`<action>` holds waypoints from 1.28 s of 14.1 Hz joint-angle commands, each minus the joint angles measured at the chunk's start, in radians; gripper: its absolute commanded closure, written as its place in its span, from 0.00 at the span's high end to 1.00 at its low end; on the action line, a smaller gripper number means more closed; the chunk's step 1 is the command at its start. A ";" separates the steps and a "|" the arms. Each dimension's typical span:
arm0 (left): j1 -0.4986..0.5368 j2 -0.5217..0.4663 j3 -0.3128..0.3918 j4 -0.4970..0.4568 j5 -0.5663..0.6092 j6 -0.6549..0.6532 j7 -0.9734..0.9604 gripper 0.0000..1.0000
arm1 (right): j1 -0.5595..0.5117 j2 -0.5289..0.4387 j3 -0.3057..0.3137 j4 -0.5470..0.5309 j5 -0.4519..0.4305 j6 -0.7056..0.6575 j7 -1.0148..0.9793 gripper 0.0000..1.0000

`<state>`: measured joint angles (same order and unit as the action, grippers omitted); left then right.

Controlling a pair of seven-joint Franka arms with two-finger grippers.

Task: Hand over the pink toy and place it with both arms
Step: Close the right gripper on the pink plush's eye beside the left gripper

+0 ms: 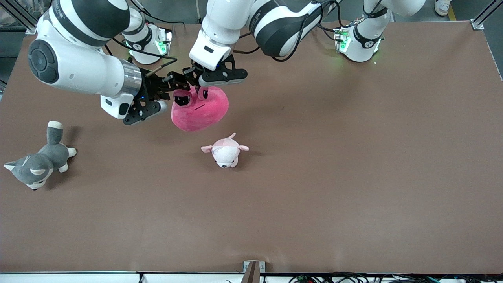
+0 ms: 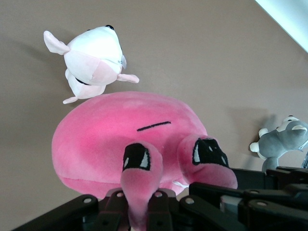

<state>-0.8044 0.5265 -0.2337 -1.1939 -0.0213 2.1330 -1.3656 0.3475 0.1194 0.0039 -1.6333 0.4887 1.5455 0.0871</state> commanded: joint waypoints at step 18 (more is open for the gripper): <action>-0.007 0.003 0.002 0.016 -0.019 -0.005 -0.012 0.00 | 0.038 0.000 0.001 0.003 -0.004 0.027 0.013 0.18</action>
<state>-0.8067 0.5269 -0.2330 -1.1942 -0.0214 2.1241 -1.3657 0.3702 0.1196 0.0067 -1.6333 0.4857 1.5652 0.0873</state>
